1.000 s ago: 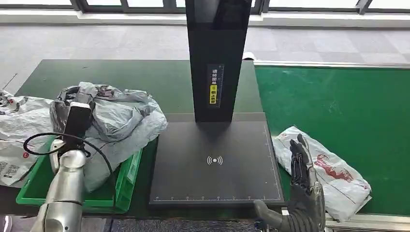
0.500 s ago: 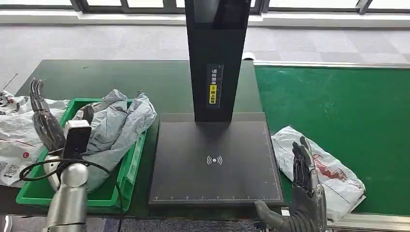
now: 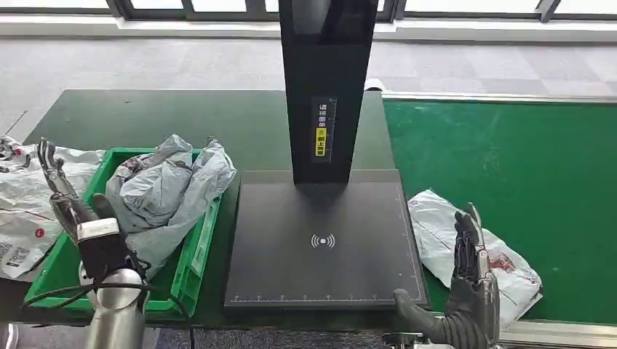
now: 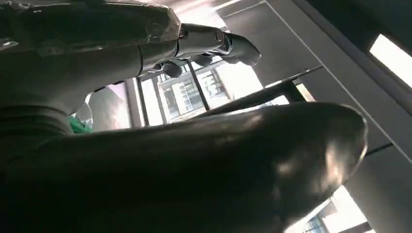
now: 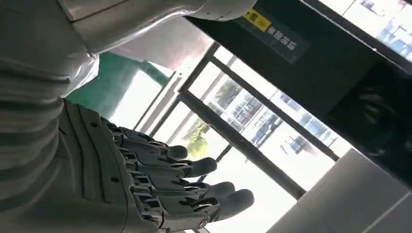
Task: Moved the parcel from conveyor to table for the left to box.
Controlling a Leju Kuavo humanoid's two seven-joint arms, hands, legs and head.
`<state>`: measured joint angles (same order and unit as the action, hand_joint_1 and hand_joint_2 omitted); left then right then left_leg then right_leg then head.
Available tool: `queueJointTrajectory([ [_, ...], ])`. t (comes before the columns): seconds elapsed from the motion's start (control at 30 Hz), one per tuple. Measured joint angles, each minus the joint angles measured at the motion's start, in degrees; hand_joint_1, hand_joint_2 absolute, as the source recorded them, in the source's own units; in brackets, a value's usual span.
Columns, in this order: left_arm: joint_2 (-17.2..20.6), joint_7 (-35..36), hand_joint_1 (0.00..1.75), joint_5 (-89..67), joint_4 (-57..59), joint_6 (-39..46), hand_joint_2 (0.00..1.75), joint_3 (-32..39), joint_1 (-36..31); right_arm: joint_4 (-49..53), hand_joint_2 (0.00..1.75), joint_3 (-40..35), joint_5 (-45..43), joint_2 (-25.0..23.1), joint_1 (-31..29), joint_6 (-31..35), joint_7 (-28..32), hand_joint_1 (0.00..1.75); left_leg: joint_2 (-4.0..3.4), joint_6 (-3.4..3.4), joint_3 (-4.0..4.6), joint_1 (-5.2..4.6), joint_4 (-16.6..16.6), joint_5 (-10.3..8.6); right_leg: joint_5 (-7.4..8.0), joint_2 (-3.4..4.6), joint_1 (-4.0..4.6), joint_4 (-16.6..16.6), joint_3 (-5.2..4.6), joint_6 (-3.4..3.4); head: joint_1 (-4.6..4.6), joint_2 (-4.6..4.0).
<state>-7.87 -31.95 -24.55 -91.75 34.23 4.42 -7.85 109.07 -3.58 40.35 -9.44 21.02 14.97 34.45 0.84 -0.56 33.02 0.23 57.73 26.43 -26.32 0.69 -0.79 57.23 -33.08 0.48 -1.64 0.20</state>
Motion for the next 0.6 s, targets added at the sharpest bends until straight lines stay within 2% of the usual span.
queueJointTrajectory([
  [0.17, -0.44, -0.04, 0.0, 0.02, -1.31, -0.02, 0.0, -1.09, 0.89, -0.55, 1.75, 1.0, 0.35, -0.18, -0.03, 0.0, 0.02, 0.0, -0.02, 0.02, -0.01, 0.0, 0.0, 0.02, 0.0, 0.0, 0.01, 0.0, -0.02, 0.0, 0.0, 0.0],
  [0.23, -0.48, -0.75, 0.0, 1.84, -1.58, -1.23, 0.0, -1.51, 1.12, -0.76, 1.75, 1.38, 2.45, -0.33, -0.05, 1.05, -1.89, 0.0, -0.02, 0.01, -0.02, 0.0, 0.0, 0.02, 0.0, 0.0, 0.02, 0.0, -0.02, 0.0, 0.0, 0.0],
  [0.37, -1.47, -3.83, 0.0, 7.87, -2.8, -10.04, 0.0, -5.43, 3.95, -2.56, 1.75, 6.65, 15.11, -1.77, -0.94, 5.6, -11.57, 0.0, 0.01, 0.03, -0.02, 0.0, 0.0, 0.02, -0.01, -0.04, 0.0, 0.0, -0.01, 0.01, 0.0, 0.0],
  [0.47, -2.8, -5.09, 0.0, 12.29, -2.38, -14.72, 0.0, -10.24, 5.94, -5.59, 1.75, 13.51, 24.81, -3.04, -2.6, 7.47, -14.9, 0.0, 0.0, 0.1, 0.0, -0.05, 0.0, 0.07, 0.01, -0.03, -0.05, -0.05, 0.03, 0.04, 0.0, 0.0],
  [0.6, -4.26, -5.12, 0.0, 19.06, -0.49, -21.87, 0.0, -13.72, 7.1, -11.11, 1.75, 19.88, 29.7, -3.58, -5.5, 7.63, -17.92, 0.0, -0.01, 0.12, 0.0, -0.08, 0.01, 0.08, 0.03, -0.01, -0.07, -0.07, 0.02, 0.07, 0.0, 0.0],
])
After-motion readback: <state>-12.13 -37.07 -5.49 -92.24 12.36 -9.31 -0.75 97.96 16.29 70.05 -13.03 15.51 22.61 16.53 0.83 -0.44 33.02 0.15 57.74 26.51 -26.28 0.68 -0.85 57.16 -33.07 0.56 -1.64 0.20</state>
